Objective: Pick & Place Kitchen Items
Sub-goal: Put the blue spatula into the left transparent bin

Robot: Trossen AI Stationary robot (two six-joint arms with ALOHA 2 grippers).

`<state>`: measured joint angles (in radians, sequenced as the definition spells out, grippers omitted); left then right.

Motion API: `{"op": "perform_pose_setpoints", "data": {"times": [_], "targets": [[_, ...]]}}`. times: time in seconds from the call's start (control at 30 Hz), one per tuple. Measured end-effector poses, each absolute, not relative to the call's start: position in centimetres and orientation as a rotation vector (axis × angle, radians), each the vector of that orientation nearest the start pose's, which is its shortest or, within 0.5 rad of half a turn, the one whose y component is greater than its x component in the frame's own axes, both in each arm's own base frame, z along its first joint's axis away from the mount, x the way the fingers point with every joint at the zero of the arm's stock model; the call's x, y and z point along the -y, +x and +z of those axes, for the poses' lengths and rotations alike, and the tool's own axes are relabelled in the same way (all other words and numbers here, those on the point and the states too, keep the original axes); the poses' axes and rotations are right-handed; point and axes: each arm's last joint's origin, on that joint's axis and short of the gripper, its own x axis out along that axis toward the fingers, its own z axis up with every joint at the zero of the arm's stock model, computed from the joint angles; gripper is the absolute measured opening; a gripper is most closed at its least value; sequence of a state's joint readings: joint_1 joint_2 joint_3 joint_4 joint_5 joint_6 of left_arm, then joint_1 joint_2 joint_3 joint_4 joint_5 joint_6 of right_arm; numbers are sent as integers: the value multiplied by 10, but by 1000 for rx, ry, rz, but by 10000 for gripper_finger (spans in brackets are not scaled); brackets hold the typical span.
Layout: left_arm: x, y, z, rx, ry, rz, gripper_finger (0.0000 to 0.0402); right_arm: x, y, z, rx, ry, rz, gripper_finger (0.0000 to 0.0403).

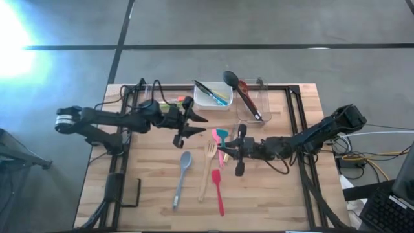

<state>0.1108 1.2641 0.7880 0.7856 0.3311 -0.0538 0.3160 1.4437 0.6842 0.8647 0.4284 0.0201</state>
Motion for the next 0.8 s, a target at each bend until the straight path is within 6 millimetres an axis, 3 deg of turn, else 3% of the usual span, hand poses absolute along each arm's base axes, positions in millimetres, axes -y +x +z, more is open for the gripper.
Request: {"op": "perform_pose_setpoints", "data": {"times": [0.37, 0.8], "targets": [[-17, 311, 335, 259, -42, -398, 149, -82, 288, 247, 74, 47, -101, 22], [-7, 333, 330, 235, -46, -435, 149, -80, 288, 246, 72, 34, -111, 22]]}}
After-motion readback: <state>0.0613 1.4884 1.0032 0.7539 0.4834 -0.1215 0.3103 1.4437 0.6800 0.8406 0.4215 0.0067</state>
